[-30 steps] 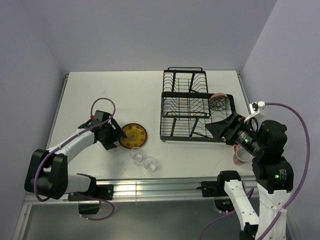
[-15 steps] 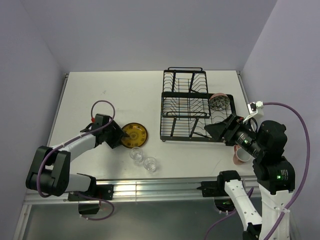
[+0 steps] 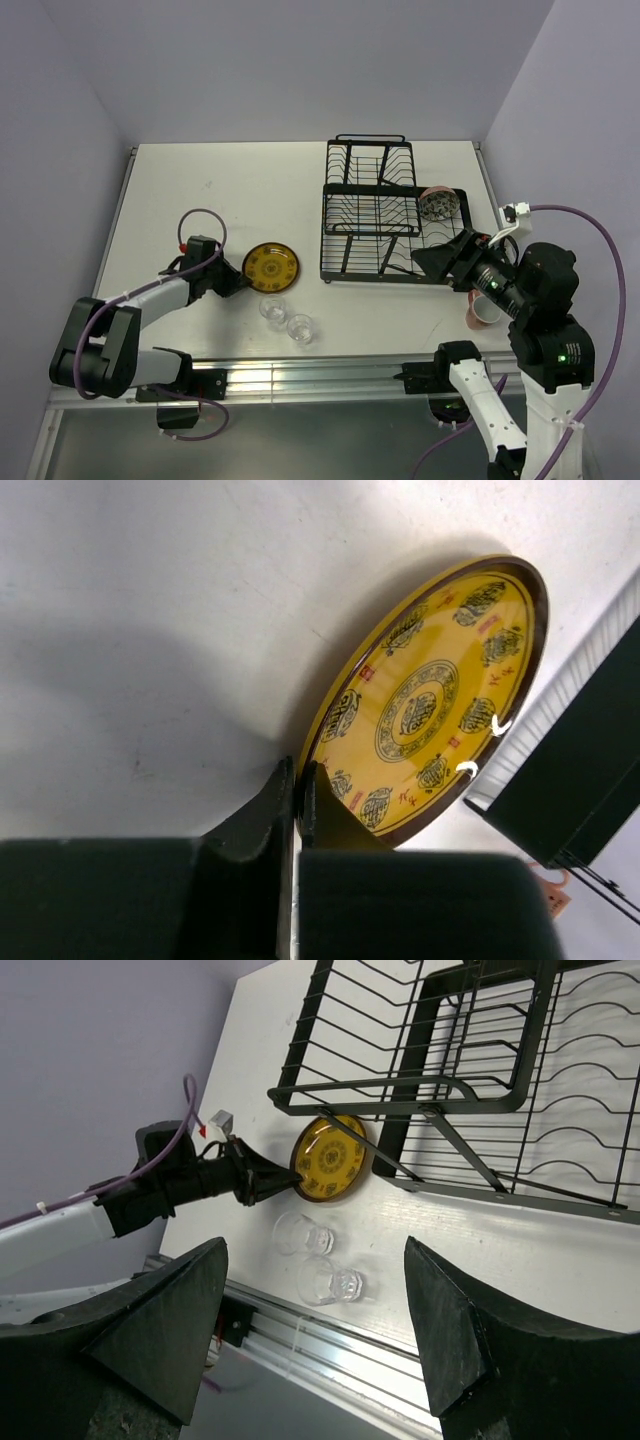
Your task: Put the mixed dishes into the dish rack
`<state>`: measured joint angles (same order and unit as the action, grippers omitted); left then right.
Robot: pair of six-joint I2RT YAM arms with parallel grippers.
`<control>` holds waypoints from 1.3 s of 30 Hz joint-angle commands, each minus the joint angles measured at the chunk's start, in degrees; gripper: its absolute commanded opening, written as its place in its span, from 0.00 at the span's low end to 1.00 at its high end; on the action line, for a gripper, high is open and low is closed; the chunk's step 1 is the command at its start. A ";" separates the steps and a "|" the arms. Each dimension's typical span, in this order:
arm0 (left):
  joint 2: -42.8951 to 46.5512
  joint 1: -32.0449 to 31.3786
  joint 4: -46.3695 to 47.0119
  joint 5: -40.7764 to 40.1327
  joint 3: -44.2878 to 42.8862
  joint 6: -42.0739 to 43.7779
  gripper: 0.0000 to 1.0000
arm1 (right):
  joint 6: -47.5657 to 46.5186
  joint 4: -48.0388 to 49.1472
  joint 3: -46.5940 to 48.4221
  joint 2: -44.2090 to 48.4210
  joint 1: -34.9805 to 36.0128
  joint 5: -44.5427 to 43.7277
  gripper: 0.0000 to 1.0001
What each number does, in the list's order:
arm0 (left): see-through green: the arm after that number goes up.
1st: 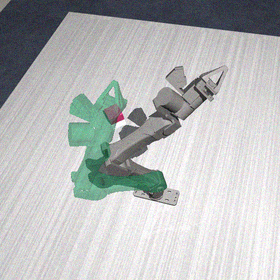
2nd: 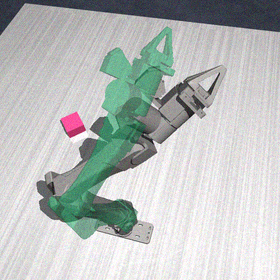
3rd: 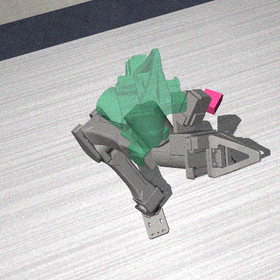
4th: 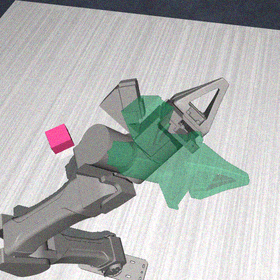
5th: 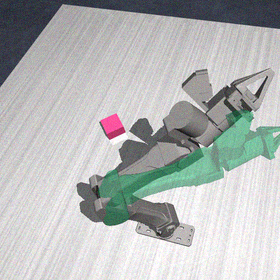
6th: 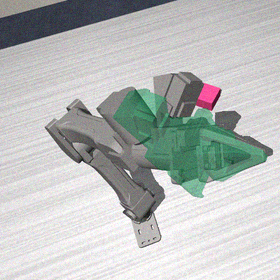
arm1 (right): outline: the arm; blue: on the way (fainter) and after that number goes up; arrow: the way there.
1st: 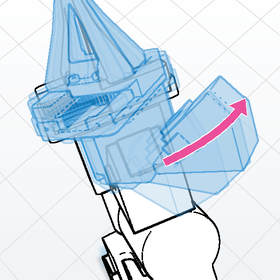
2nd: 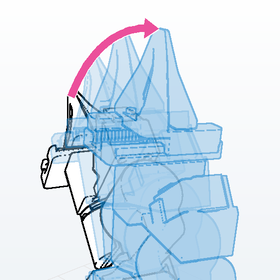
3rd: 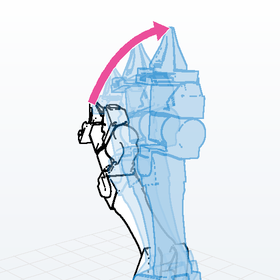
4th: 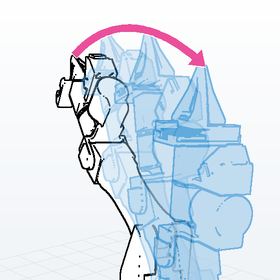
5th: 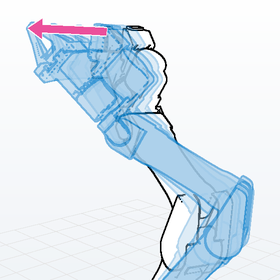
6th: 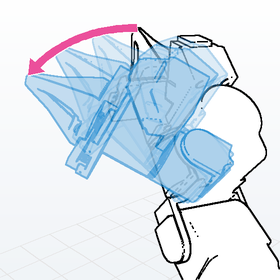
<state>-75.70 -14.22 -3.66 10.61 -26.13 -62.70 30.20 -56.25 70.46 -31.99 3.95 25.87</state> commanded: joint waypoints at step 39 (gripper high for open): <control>35.45 1.92 -10.58 23.57 -35.21 10.92 0.00 | 3.12 21.26 15.77 -24.44 14.77 25.72 0.73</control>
<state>-39.59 -11.88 -20.51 29.50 -57.76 -53.12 33.56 -40.12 84.01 -56.29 17.41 48.05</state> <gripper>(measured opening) 0.037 0.729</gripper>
